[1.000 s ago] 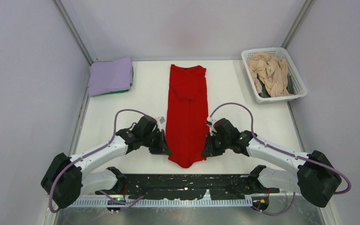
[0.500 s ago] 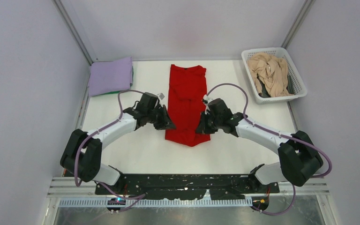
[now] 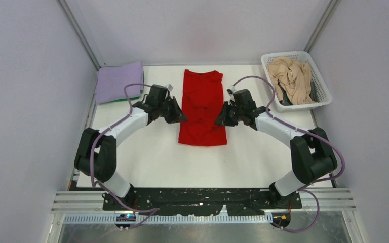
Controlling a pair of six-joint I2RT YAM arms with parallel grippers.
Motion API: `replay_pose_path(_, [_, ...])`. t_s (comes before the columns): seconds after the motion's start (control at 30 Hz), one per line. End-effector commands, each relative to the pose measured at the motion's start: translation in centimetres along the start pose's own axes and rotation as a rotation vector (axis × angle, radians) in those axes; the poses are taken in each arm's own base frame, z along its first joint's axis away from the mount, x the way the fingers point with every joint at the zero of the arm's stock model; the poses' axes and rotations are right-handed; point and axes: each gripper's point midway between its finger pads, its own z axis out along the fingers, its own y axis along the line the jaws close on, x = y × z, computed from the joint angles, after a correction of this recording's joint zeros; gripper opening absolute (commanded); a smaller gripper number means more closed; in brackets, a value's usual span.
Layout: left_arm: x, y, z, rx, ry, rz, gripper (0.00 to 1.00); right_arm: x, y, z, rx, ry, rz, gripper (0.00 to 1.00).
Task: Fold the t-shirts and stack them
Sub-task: Fold the folded rectangular tshirt in 1/3 of the way
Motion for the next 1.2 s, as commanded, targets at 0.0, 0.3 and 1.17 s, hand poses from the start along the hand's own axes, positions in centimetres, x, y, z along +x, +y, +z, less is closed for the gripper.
replay_pose_path(0.0, [-3.1,0.0,0.1,-0.02,-0.037,0.022,0.0,-4.2,0.6,0.3,-0.02,-0.082,0.013,0.05])
replay_pose_path(0.3, [-6.3,1.1,2.2,-0.058,-0.031,0.029,0.0,-6.3,-1.3,2.3,0.036,-0.087,0.03,0.06])
replay_pose_path(1.17, [-9.8,1.9,3.0,-0.102,-0.033,0.006,1.0,-11.9,-4.4,3.6,0.073,-0.206,-0.012,0.99])
